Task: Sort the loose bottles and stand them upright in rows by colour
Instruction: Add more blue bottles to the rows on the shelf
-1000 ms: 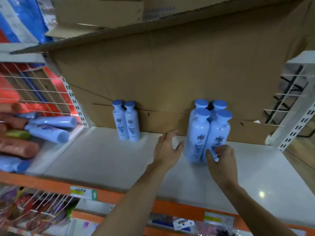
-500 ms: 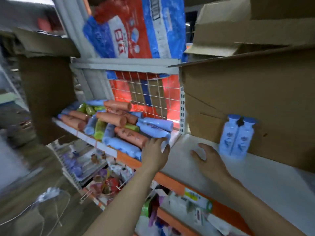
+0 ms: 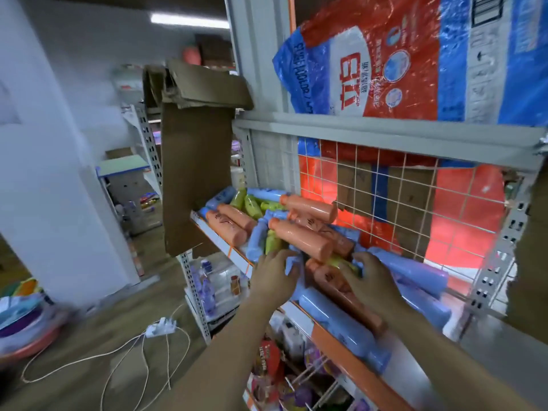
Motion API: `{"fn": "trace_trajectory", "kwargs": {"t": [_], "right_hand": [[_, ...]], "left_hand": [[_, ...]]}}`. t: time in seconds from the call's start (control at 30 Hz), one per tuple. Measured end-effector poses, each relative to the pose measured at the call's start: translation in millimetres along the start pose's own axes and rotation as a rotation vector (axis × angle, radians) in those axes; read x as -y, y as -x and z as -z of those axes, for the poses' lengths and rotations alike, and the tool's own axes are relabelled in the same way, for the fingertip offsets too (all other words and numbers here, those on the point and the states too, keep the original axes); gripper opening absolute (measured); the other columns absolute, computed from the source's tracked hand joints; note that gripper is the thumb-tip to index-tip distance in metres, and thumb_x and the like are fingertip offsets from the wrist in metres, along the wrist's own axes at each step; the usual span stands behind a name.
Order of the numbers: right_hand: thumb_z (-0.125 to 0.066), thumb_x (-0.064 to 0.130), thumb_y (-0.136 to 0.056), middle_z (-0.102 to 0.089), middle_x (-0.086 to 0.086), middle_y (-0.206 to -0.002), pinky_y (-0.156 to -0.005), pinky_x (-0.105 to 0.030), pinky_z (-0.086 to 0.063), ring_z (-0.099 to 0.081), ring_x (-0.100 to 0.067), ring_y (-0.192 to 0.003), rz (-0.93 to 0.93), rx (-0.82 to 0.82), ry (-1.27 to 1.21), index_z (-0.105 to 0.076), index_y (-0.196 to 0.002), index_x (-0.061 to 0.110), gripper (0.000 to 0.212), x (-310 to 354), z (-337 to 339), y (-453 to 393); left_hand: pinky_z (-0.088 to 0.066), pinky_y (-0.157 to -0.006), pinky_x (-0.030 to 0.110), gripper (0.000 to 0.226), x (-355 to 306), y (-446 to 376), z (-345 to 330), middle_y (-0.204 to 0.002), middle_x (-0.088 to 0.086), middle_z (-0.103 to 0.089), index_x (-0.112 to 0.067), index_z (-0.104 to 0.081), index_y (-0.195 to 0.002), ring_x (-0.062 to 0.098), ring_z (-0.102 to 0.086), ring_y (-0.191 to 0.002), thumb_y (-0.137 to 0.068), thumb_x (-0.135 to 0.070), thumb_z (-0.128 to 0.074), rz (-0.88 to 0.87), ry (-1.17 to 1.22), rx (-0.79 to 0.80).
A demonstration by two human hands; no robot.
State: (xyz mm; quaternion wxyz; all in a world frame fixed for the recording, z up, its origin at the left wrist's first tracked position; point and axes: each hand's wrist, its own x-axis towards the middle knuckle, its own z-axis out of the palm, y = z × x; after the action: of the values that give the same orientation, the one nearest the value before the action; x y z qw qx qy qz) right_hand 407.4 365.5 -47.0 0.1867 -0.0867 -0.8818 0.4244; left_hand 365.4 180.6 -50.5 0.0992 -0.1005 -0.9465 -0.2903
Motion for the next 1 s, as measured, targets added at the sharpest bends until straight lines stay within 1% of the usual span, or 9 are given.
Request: {"fn": "trace_trajectory", "kwargs": {"t": [0.1,0.23,0.37,0.47,0.53,0.6,0.73,0.87,1.0], "right_hand": [[-0.066,0.025,-0.085,-0.061,0.001,-0.072,-0.066,-0.027,-0.036,-0.058,-0.024,-0.078,-0.018,-0.001,-0.001,-0.059,-0.090,0.019,0.010,5,-19,-39],[-0.065,0.028,-0.085,-0.066,-0.014,-0.102,-0.084,-0.037,-0.045,-0.061,-0.030,-0.098,-0.070,0.006,0.007,-0.060,-0.103,0.010,0.026,-9,-24,-89],[-0.067,0.022,-0.084,-0.065,-0.017,-0.106,-0.088,-0.037,-0.045,-0.060,-0.031,-0.101,-0.095,-0.080,0.071,-0.061,-0.107,0.004,0.029,-35,-6,-113],[-0.066,0.011,-0.082,-0.068,-0.019,-0.099,-0.084,-0.041,-0.048,-0.063,-0.035,-0.094,-0.123,-0.096,0.113,-0.066,-0.100,0.004,0.019,-61,16,-125],[-0.060,0.017,-0.081,-0.070,-0.015,-0.099,-0.083,-0.045,-0.051,-0.065,-0.034,-0.092,-0.142,-0.098,0.137,-0.067,-0.102,0.010,0.023,-78,29,-126],[-0.057,0.022,-0.081,-0.070,-0.012,-0.103,-0.085,-0.045,-0.051,-0.065,-0.030,-0.095,-0.192,-0.115,0.170,-0.067,-0.108,0.013,0.030,-89,40,-123],[-0.056,0.012,-0.087,-0.061,-0.012,-0.114,-0.093,-0.043,-0.045,-0.057,-0.032,-0.110,-0.325,-0.030,0.298,-0.059,-0.114,0.009,0.028,-118,45,-123],[-0.046,0.046,-0.072,-0.065,-0.007,-0.116,-0.092,-0.040,-0.048,-0.060,-0.030,-0.112,-0.329,0.131,0.511,-0.063,-0.114,0.017,0.054,-133,42,-130],[-0.056,0.037,-0.083,-0.058,-0.003,-0.126,-0.093,-0.036,-0.041,-0.052,-0.029,-0.117,-0.285,0.114,0.811,-0.050,-0.128,0.025,0.047,-145,37,-132]], "left_hand": [[-0.042,-0.092,0.036,0.041,7,-42,-4,-0.114,0.010,-0.065,-0.022,-0.064,-0.119,0.032,-0.057,-0.110,-0.085,-0.036,-0.046,0.002,0.034,0.036],[-0.044,-0.096,0.041,0.058,-3,-97,-22,-0.116,0.007,-0.065,-0.023,-0.064,-0.119,0.031,-0.059,-0.105,-0.077,-0.051,-0.035,-0.054,0.097,0.046],[-0.040,-0.099,0.036,0.042,-34,-127,-51,-0.118,0.013,-0.063,-0.013,-0.065,-0.116,0.032,-0.054,-0.113,-0.081,-0.029,-0.047,-0.184,0.165,0.149],[-0.043,-0.096,0.040,0.047,-56,-146,-93,-0.110,0.015,-0.066,-0.014,-0.065,-0.113,0.034,-0.057,-0.107,-0.081,-0.036,-0.039,-0.214,0.183,0.250],[-0.044,-0.093,0.037,0.043,-74,-150,-112,-0.112,0.017,-0.065,-0.012,-0.064,-0.113,0.036,-0.057,-0.107,-0.083,-0.032,-0.040,-0.237,0.166,0.337],[-0.042,-0.093,0.034,0.034,-90,-143,-125,-0.124,0.016,-0.056,-0.014,-0.059,-0.120,0.035,-0.054,-0.114,-0.091,-0.027,-0.047,-0.251,0.142,0.427],[-0.039,-0.103,0.040,0.046,-108,-125,-153,-0.149,0.017,-0.029,-0.017,-0.042,-0.137,0.037,-0.045,-0.127,-0.096,-0.038,-0.045,-0.235,-0.029,0.583],[-0.036,-0.105,0.044,0.061,-131,-115,-161,-0.147,0.025,-0.031,-0.003,-0.036,-0.140,0.039,-0.043,-0.129,-0.099,-0.049,-0.034,-0.274,-0.222,0.586],[-0.019,-0.115,0.047,0.071,-137,-109,-178,-0.155,0.023,-0.013,-0.004,-0.019,-0.147,0.043,-0.021,-0.140,-0.097,-0.051,-0.038,-0.060,-0.101,0.638]]}}
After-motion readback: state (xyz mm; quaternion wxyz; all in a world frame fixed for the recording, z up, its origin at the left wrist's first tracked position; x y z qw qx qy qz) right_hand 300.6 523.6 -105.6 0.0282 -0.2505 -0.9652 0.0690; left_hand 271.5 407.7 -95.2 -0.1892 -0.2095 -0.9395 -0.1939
